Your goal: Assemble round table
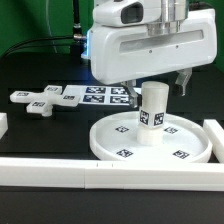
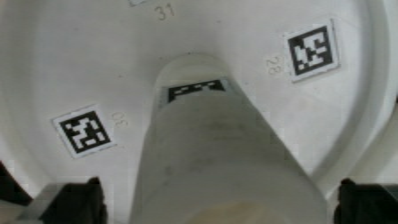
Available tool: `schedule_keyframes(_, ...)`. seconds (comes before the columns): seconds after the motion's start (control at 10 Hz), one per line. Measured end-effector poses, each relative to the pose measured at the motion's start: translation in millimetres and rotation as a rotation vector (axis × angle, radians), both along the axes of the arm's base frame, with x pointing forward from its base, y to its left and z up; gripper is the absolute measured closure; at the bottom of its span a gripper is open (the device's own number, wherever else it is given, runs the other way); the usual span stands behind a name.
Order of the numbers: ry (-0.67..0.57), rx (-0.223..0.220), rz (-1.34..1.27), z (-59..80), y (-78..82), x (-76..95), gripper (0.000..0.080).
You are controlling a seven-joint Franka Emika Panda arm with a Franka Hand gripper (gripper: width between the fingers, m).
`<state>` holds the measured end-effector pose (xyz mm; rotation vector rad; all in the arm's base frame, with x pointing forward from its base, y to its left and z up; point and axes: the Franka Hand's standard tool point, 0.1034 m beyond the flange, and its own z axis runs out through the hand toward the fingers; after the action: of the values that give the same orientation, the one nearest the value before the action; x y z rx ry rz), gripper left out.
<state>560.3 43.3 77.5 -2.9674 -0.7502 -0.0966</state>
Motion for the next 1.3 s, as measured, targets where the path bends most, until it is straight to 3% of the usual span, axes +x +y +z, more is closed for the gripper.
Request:
schedule_keyframes(0.5, -0.035, -0.086, 0.522, -0.9, 4.1, -0.8, 0.0150)
schedule_keyframes(1.3, -0.039, -0.146, 1.031, -3.1, -3.6, -0.5, 0.0150)
